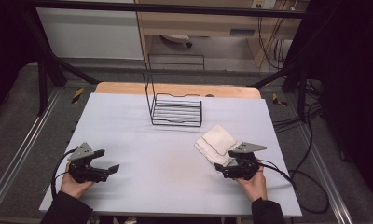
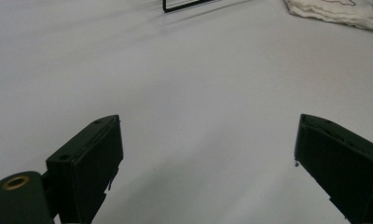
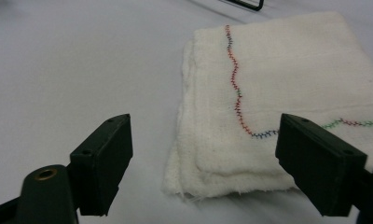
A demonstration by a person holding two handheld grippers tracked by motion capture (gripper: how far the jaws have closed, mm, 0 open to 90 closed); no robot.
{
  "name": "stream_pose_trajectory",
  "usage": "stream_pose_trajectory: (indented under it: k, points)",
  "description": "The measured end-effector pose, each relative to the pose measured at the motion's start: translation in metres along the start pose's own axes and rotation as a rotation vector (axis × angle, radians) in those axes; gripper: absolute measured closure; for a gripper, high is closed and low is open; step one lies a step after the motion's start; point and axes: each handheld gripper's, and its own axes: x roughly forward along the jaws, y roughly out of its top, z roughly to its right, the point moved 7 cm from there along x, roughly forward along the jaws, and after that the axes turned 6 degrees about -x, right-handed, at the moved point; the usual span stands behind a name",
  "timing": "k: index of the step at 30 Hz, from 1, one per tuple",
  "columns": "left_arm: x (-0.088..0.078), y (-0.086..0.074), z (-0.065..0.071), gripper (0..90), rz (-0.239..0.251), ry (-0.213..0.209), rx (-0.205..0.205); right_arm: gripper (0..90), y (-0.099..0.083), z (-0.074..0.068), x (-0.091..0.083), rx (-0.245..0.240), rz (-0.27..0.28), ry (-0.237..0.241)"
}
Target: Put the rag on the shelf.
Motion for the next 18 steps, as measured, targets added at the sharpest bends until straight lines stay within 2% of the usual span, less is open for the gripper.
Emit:
stream_pose_trajectory:
  k: [10, 18]
  points:
    - [-0.001, 0.001, 0.0, 8.2, 0.005, -0.002, 0.0, 45.4, 0.003, -0.007, 0.021, -0.068, -0.072, 0.001]
    - [-0.001, 0.0, -0.001, 8.5, 0.003, 0.001, 0.001, 55.2, 0.0, -0.006, 0.027, -0.105, -0.095, -0.024]
